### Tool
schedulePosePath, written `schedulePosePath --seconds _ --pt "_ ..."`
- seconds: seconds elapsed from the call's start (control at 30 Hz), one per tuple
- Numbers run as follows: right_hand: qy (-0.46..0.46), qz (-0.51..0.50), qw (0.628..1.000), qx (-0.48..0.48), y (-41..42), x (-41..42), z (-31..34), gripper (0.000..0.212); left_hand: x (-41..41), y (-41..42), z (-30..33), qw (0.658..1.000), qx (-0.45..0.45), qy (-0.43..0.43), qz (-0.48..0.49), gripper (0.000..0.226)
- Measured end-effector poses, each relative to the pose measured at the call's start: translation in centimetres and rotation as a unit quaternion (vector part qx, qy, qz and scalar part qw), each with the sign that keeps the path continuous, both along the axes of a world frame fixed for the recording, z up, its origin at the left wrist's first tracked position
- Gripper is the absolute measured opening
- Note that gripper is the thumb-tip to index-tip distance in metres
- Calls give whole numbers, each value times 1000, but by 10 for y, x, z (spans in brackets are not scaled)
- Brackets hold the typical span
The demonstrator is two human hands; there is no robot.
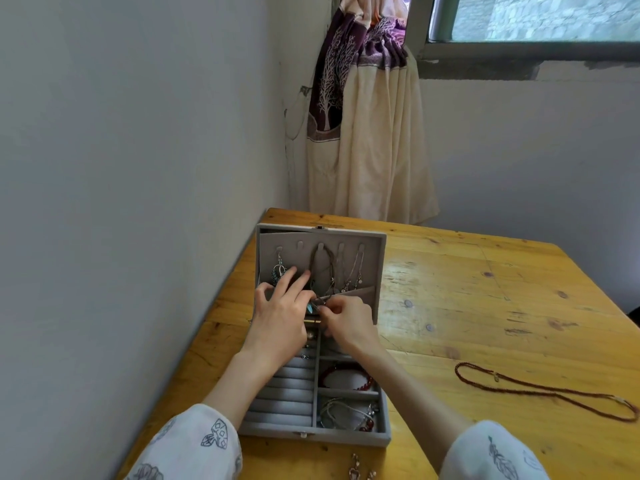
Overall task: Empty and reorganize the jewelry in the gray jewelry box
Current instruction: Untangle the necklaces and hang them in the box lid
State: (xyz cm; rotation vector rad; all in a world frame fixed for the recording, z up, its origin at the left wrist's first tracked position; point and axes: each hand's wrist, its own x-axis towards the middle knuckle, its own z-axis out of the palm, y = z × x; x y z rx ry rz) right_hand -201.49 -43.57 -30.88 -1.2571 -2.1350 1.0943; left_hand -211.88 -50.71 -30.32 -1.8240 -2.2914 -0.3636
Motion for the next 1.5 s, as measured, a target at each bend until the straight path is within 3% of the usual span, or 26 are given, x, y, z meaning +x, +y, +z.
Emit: schedulePosePath --seconds 0.2,0.27,0.33,0.4,0.47,0.53,0.8,1.0,1.2,1.5 --pt "213 -57 971 -88 11 9 21 13 2 -1 4 1000 -24 -19 2 52" --pt "235 -72 966 -78 17 6 24 11 3 -1 5 999 -27 -20 7 51" --pt "189 -71 979 -37 21 -1 23 12 3 -1 6 999 -27 -20 10 49" --pt "60 -50 995 57 23 -6 20 17 3 -2 7 999 -28 -19 9 49" --pt "-57 -29 989 133 21 -9 19 21 3 -3 9 999 -30 -20 7 49" --pt "-98 -21 986 135 20 -10 21 22 3 -2 9 999 -30 -24 7 50" --pt "-11 -28 992 122 23 7 22 25 -2 0 10 1000 -3 8 5 53" --pt "92 -64 987 117 29 2 22 7 0 1 5 999 22 22 7 55" --pt "-14 -29 973 229 29 -4 18 18 4 -2 4 1000 19 24 7 57" --pt "48 -33 978 199 9 44 9 31 35 -16 4 998 43 -34 7 54"
